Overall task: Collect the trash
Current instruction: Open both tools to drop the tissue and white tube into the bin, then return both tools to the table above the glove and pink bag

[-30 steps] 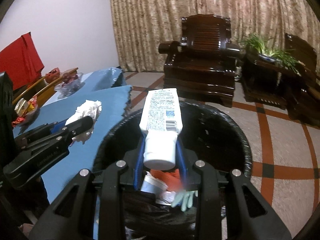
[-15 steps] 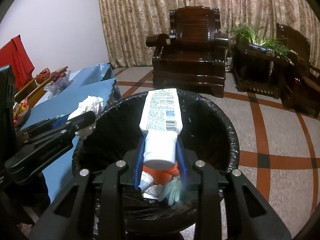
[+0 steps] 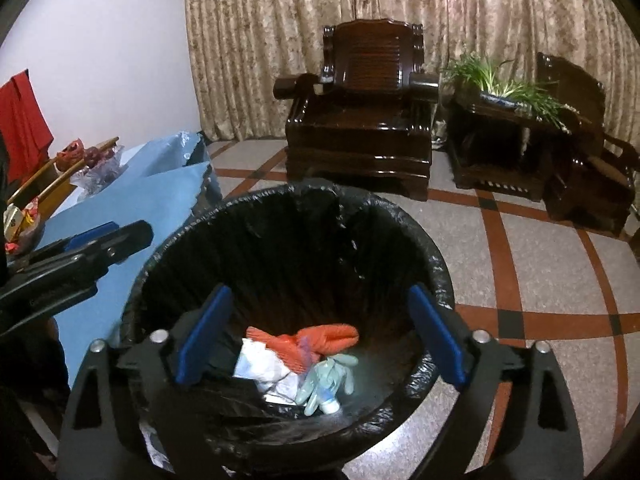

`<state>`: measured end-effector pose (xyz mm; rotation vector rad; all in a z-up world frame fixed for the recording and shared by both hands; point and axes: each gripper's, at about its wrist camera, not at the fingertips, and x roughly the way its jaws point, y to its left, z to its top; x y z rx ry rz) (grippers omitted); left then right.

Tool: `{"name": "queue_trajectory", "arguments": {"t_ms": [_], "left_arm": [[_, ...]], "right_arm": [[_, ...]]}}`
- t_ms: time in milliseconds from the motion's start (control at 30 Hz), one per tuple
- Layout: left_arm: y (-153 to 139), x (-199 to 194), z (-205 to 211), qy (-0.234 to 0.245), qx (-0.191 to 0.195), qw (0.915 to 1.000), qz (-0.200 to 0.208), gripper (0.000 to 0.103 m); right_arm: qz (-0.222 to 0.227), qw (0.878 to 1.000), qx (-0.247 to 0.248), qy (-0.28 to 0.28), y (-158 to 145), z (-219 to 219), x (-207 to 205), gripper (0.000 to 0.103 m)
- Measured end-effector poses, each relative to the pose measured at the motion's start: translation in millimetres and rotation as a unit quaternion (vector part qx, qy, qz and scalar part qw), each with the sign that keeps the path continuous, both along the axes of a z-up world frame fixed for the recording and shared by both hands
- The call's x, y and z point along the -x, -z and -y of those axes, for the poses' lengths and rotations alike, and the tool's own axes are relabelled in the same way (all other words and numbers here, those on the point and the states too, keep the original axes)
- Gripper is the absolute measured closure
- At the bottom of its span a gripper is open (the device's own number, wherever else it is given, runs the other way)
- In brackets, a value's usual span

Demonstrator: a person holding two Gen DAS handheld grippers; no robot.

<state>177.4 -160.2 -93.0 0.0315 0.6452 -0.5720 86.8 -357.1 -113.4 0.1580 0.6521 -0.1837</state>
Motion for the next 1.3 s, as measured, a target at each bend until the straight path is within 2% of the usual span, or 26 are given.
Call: {"name": "queue_trajectory", "arguments": {"t_ms": [200, 400, 733, 1000, 1300], "left_arm": [[-13, 9, -48, -0.049, 0.001, 0.9984, 0.026, 0.019], [-21, 14, -112, -0.114, -0.012, 0.9926, 0.041, 0.017], [-19, 13, -206, -0.210, -0.034, 0.9759, 0.049, 0.017], [-11, 1, -257, -0.249, -0.036, 0.9665, 0.049, 0.017], [6, -22, -291, -0.272, -0.046, 0.9606, 0.037, 0.017]], "right_arm": [[0.014, 1.000, -0.008, -0.020, -11, -17, -4, 0.008], [0.023, 0.998, -0.018, -0.063, -20, -57, -20, 0.007], [0.033, 0.989, -0.018, -0.144, -34, -134, -61, 0.007], [0.036, 0.981, -0.016, -0.191, -37, -192, -102, 0.007], [0.015, 0.975, -0.012, -0.220, -13, -249, -156, 0.007]]}}
